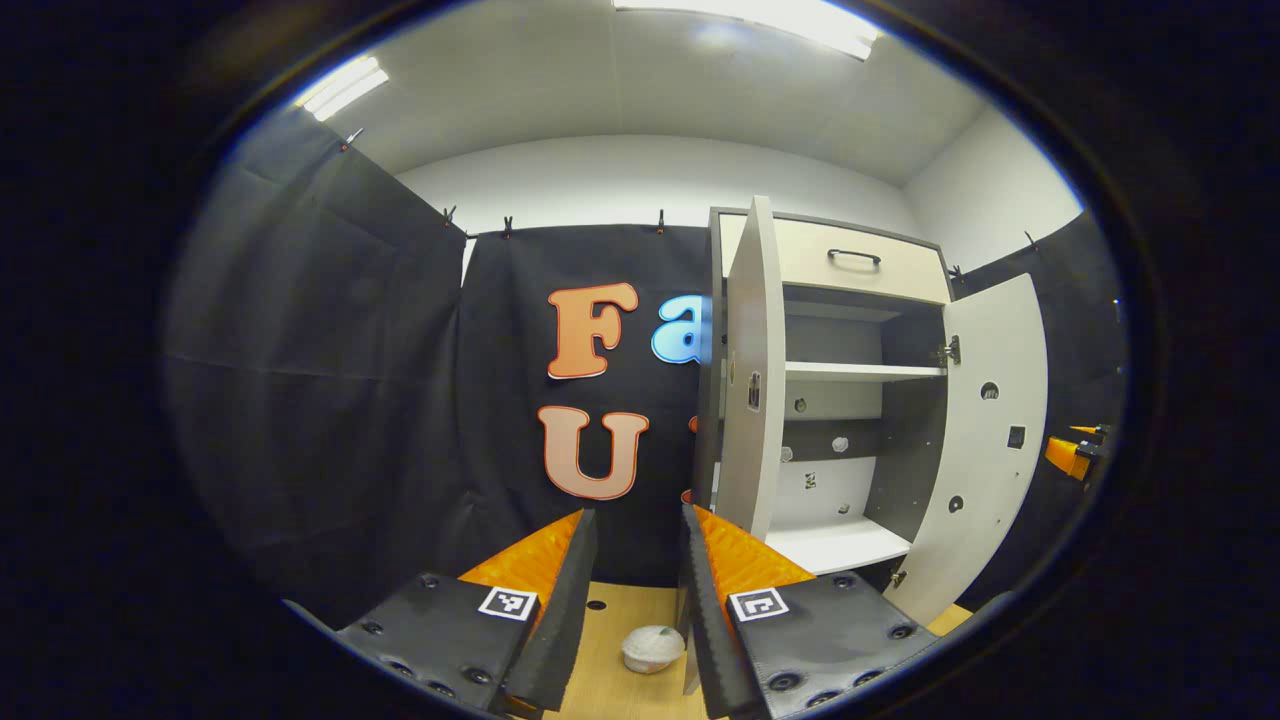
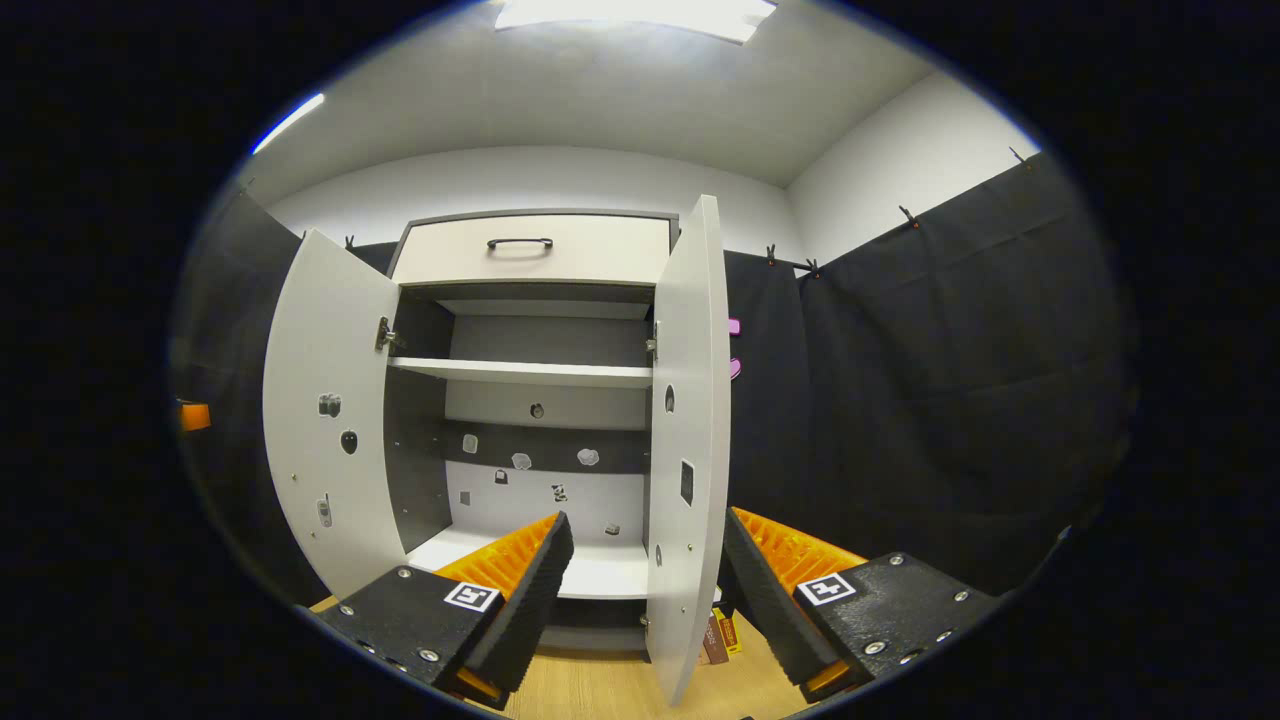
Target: Open the right door of the double-door shoe cabinet with the right hand, and open the left door with the left hand.
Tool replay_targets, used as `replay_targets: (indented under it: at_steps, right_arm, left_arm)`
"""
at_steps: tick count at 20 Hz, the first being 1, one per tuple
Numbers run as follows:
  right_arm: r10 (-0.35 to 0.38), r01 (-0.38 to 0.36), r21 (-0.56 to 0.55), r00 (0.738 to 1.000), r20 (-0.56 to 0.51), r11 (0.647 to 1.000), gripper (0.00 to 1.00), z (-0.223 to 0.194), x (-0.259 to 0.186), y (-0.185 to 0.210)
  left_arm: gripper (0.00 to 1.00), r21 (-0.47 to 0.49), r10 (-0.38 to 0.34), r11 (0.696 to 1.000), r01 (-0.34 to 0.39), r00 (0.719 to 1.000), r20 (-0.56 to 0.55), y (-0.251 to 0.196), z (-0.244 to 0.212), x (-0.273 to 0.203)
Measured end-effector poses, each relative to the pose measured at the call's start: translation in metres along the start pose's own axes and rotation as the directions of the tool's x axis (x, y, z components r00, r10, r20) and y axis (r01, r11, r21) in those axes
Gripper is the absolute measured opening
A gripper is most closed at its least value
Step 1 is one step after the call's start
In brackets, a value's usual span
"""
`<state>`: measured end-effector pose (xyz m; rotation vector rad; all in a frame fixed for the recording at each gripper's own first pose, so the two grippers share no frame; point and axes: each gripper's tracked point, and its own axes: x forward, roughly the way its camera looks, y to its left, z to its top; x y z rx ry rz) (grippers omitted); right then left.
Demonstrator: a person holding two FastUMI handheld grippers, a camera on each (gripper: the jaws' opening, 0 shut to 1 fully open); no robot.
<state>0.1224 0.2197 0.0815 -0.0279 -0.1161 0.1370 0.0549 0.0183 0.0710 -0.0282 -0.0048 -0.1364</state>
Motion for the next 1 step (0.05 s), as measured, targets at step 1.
replay_targets:
  at_steps: [1]
  right_arm:
    - [0.004, -0.004, 0.002, 1.0, 0.004, 1.0, 0.93, 0.0026, -0.0021, 0.0005]
  left_arm:
    - [0.51, -0.002, 0.005, 1.0, -0.005, 1.0, 0.009, 0.0018, 0.0041, -0.0013]
